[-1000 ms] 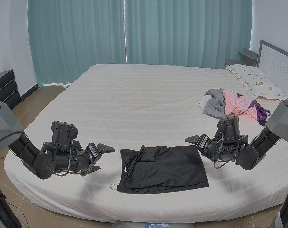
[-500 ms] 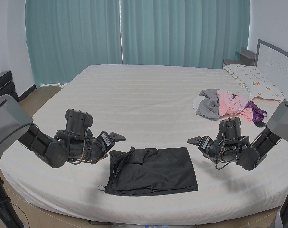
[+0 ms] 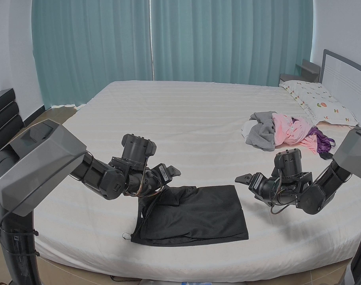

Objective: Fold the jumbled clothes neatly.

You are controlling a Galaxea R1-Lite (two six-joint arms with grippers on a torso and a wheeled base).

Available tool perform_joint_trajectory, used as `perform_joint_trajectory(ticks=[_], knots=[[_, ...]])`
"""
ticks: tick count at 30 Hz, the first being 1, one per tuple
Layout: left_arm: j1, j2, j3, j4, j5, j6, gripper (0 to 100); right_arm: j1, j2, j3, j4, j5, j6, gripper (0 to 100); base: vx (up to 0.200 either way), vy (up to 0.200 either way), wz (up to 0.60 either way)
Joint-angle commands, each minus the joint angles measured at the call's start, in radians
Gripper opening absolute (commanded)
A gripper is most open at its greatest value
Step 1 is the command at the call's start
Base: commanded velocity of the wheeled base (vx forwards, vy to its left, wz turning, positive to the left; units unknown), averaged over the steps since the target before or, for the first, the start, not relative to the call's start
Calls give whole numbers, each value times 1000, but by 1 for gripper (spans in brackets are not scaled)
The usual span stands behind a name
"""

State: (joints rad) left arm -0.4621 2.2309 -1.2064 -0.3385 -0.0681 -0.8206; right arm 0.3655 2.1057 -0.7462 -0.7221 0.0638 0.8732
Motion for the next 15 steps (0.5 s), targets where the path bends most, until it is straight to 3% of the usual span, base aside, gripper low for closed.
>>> perform_joint_trajectory(ticks=[1, 6, 7, 15], knots=[[-9, 84, -42, 1, 25, 9, 100, 3, 3, 1, 0, 1, 0, 100, 0, 0, 0], [-9, 93, -61, 1, 48, 11, 100, 6, 8, 2, 1, 1, 0, 100, 0, 0, 0], [-10, 92, -62, 1, 54, 12, 0, 6, 10, 2, 1, 1, -2, 100, 0, 0, 0], [-9, 87, -48, 38, 119, 37, 0, 4, 19, -1, 0, 1, -2, 100, 0, 0, 0]])
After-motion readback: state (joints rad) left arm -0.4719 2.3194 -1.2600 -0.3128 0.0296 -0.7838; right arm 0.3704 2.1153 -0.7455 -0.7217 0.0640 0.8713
